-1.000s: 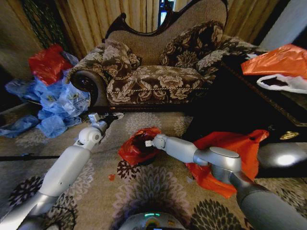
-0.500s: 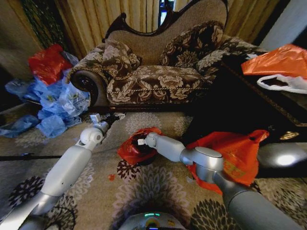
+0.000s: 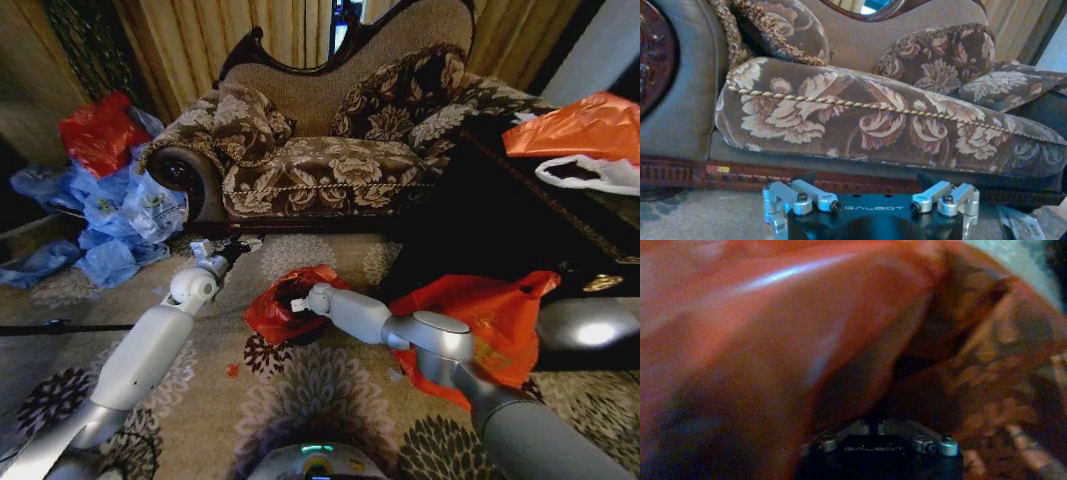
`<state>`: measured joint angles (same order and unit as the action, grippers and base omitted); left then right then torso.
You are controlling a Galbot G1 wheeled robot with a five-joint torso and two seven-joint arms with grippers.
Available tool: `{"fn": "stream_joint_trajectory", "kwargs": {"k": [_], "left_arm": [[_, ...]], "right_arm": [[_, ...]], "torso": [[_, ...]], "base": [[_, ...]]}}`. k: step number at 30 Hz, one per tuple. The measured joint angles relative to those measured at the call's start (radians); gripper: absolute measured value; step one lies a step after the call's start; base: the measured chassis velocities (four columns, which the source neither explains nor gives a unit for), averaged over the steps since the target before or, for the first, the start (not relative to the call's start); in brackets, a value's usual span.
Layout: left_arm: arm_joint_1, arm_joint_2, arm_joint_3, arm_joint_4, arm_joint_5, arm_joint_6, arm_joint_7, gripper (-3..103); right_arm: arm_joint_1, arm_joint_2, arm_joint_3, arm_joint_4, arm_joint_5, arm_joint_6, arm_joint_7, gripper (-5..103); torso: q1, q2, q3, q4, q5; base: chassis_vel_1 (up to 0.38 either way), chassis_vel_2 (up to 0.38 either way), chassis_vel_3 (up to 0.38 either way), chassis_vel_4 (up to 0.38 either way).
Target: Place a garbage bag over the trash bin.
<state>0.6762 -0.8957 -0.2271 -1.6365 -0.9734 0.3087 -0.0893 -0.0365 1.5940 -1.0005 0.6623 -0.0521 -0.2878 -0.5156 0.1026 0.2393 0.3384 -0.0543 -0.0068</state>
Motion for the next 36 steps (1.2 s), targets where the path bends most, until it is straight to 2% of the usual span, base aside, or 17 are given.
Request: {"fn": "stream_joint_trajectory", "kwargs": {"k": [4, 6, 8, 13, 16, 18, 23, 26, 31, 32, 34, 36], "left_arm": [[0.001, 0.003, 0.000, -0.005, 0.000, 0.001, -0.001, 100], [0.003, 0.004, -0.001, -0.011, 0.000, 0.002, -0.002, 100], [0.005, 0.004, -0.001, -0.011, 0.000, 0.002, -0.002, 100], [0.004, -0.009, 0.003, -0.001, 0.004, 0.001, -0.002, 100], [0.003, -0.010, 0.008, 0.001, 0.004, 0.001, -0.001, 100], [0.001, -0.010, 0.011, 0.001, 0.005, 0.000, -0.001, 100], [0.005, -0.004, 0.005, -0.003, 0.004, 0.000, -0.002, 100], [0.028, 0.007, -0.010, -0.018, 0.003, 0.000, -0.003, 100], [0.034, 0.011, -0.016, -0.022, 0.003, 0.000, -0.003, 100], [0.033, 0.011, -0.016, -0.022, 0.002, 0.000, -0.003, 100], [0.026, 0.005, -0.016, -0.014, 0.002, 0.000, -0.003, 100], [0.022, 0.003, -0.013, -0.009, 0.002, -0.001, -0.001, 100]], "right_arm": [[0.008, 0.013, 0.024, -0.070, -0.022, 0.015, 0.007, 0], [0.017, 0.005, 0.026, -0.077, -0.040, 0.023, 0.008, 0], [0.019, -0.012, 0.027, -0.079, -0.060, 0.029, 0.007, 0], [0.017, -0.080, 0.009, 0.017, -0.073, 0.022, -0.002, 0], [0.014, -0.085, 0.001, 0.061, -0.065, 0.014, -0.008, 0], [0.010, -0.068, -0.015, 0.127, -0.052, 0.008, -0.017, 0], [0.000, -0.033, -0.017, 0.131, -0.047, 0.009, -0.019, 0], [-0.010, 0.013, 0.019, 0.033, -0.061, 0.030, -0.005, 0], [0.003, 0.010, 0.026, -0.001, -0.074, 0.038, -0.004, 0], [0.005, -0.006, 0.021, 0.010, -0.081, 0.043, -0.003, 0], [0.000, -0.071, 0.000, 0.061, -0.112, 0.065, -0.003, 0], [-0.004, -0.090, -0.005, 0.082, -0.114, 0.066, -0.004, 0]], "torso": [[0.000, 0.000, 0.000, -0.0002, -0.0008], [0.000, 0.000, 0.000, -0.0003, 0.0005], [0.000, 0.000, 0.000, 0.0000, 0.0000], [0.000, 0.000, 0.000, -0.0009, -0.0001], [0.000, 0.000, 0.000, -0.0008, -0.0003], [0.000, 0.000, 0.000, 0.0000, -0.0003], [0.000, 0.000, 0.000, -0.0002, -0.0004], [0.000, 0.000, 0.000, 0.0004, -0.0004], [0.000, 0.000, 0.000, -0.0004, -0.0004], [0.000, 0.000, 0.000, 0.0000, 0.0004], [0.000, 0.000, 0.000, -0.0001, -0.0008], [0.000, 0.000, 0.000, -0.0004, -0.0006]], "base": [[0.000, 0.000, 0.000, 0.000], [0.000, 0.000, 0.000, 0.000], [0.000, 0.000, 0.000, 0.000], [0.000, 0.000, 0.000, 0.000], [0.000, 0.000, 0.000, 0.000], [0.000, 0.000, 0.000, 0.000], [0.000, 0.000, 0.000, 0.000], [0.000, 0.000, 0.000, 0.000], [0.000, 0.000, 0.000, 0.000], [0.000, 0.000, 0.000, 0.000], [0.000, 0.000, 0.000, 0.000], [0.000, 0.000, 0.000, 0.000]]}}
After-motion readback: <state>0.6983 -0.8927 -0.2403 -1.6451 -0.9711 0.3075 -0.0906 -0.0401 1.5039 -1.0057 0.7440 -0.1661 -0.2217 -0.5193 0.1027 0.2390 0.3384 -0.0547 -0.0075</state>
